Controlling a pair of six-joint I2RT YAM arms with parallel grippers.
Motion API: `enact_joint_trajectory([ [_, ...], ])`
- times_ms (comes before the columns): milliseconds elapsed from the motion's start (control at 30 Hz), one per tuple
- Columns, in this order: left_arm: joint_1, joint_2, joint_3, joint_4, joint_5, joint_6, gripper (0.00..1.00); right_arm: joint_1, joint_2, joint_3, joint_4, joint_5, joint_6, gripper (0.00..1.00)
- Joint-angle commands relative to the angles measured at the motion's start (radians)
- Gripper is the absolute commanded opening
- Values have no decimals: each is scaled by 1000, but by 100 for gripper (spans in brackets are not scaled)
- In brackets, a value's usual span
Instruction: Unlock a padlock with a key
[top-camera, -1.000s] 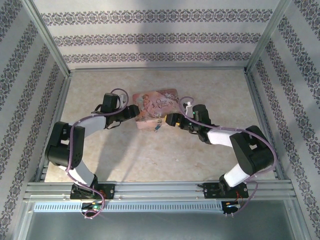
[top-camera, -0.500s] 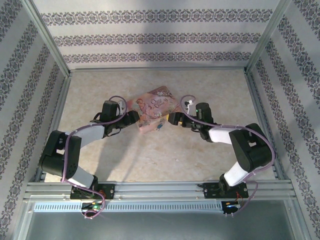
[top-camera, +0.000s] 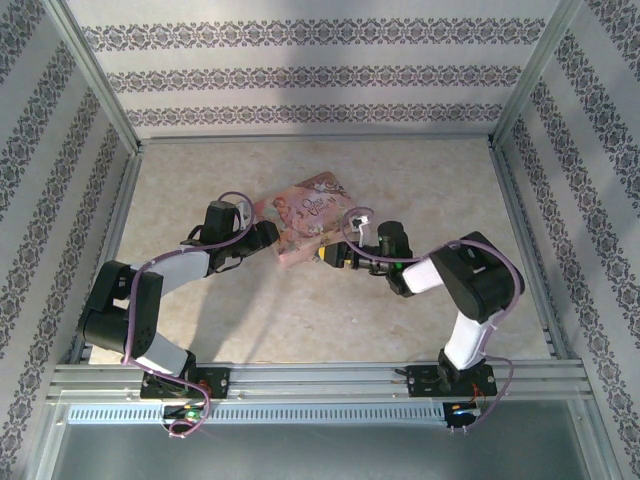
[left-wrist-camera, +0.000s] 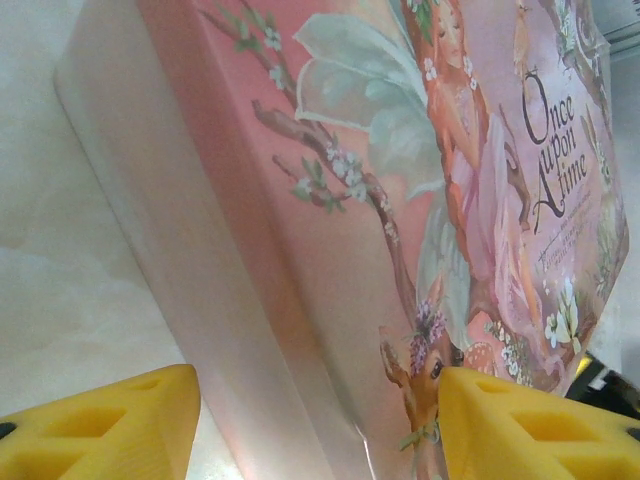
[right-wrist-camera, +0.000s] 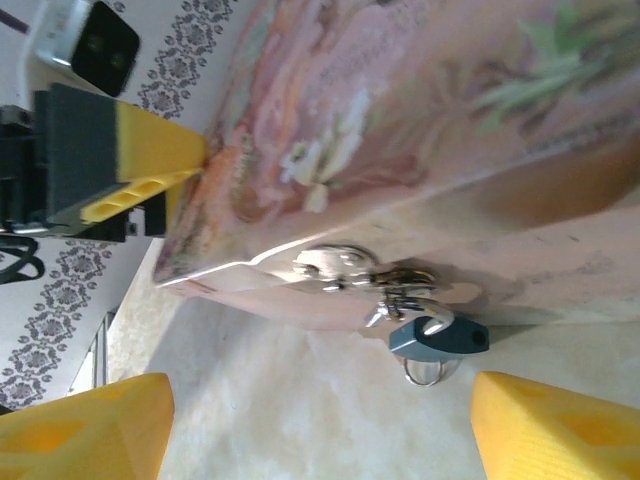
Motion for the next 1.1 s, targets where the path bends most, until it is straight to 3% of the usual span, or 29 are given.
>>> enact_joint_trajectory([
  [0, -10, 10, -26, -77, -33, -1, 63, 22, 52, 33, 138, 7, 36, 78],
  [533, -12, -6, -34, -89, -37, 1, 62, 19, 174, 71, 279, -8, 69, 76],
  [633, -11, -5, -35, -89, -39, 1, 62, 18, 174, 58, 334, -32, 67, 73],
  [733, -11, -3, -36, -88, -37, -1, 62, 14, 169, 46, 382, -53, 67, 63],
  [1067, -10, -10, -36, -97, -40, 1, 62, -7, 169, 4, 420, -76, 64, 51],
])
